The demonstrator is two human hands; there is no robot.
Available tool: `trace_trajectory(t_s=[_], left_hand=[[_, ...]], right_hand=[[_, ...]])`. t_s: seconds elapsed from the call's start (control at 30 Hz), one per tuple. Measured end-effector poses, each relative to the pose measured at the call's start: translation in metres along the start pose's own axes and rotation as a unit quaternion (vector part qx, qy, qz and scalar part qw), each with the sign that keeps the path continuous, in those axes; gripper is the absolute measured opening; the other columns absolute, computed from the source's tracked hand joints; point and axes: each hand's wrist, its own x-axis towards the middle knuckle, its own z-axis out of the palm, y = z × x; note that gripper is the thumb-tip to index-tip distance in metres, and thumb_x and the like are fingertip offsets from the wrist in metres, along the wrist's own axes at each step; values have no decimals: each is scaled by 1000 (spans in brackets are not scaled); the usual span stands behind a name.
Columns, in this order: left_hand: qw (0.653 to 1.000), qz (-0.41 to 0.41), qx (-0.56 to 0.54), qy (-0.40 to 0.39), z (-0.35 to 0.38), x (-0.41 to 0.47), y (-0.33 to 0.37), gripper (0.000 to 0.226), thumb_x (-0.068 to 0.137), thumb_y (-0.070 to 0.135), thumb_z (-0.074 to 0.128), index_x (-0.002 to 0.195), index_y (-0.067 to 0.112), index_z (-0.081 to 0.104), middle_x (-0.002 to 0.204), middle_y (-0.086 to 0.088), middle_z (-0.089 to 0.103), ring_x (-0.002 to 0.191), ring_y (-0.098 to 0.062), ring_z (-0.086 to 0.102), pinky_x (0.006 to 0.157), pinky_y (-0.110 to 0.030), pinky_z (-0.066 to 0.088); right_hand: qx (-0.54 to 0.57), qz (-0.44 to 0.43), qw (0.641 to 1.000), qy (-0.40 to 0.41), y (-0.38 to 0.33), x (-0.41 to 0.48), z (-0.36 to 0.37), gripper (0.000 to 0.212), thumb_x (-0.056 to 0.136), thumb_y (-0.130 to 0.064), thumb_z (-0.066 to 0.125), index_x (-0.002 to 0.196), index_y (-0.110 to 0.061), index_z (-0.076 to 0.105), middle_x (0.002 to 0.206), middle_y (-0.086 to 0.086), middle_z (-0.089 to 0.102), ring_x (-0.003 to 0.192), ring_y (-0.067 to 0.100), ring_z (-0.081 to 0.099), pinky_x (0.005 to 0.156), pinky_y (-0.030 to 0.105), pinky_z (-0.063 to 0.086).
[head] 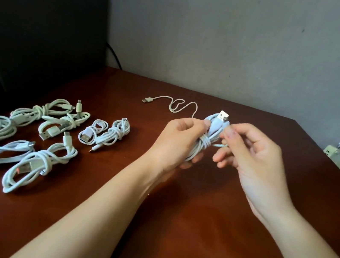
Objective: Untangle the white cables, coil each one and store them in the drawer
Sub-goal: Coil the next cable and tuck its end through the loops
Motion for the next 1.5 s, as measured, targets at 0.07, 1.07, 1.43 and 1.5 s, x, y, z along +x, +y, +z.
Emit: trace_trajectory(t_s=[0.07, 1.07, 1.43, 1.5], left_hand=[[999, 8, 45, 5, 2, -1, -1, 29, 101, 22, 44, 100, -4, 57, 45, -1, 43, 32, -7, 33, 35, -14, 19], [972, 155, 177, 27, 11, -5, -8, 6, 89, 13, 62, 95, 10, 63, 70, 4, 62, 48, -8, 50, 47, -22, 43], [935, 233, 266, 26, 11, -2, -15, 17, 93, 22, 54, 106, 15, 61, 83, 7, 62, 61, -5, 54, 61, -26, 45], [962, 194, 191, 32, 11, -3, -10, 12, 97, 16, 53, 105, 11, 60, 78, 2, 62, 54, -12, 54, 52, -24, 44]], right_hand=[[-4, -16, 1000, 2, -1, -1, 1, 18, 78, -29, 57, 80, -12, 62, 63, -5, 61, 49, 9, 60, 46, 19, 47], [-17, 48, 999, 6, -8, 6, -13, 30, 86, 3, 61, 92, -19, 41, 48, 4, 55, 33, 14, 42, 37, 22, 38], [32, 110, 993, 4, -12, 8, -14, 28, 87, 0, 60, 97, -19, 41, 50, 4, 57, 33, 12, 44, 35, 22, 39], [36, 82, 996, 11, -10, 8, -14, 27, 85, -4, 63, 97, -18, 44, 54, 4, 59, 36, 11, 44, 38, 21, 39]])
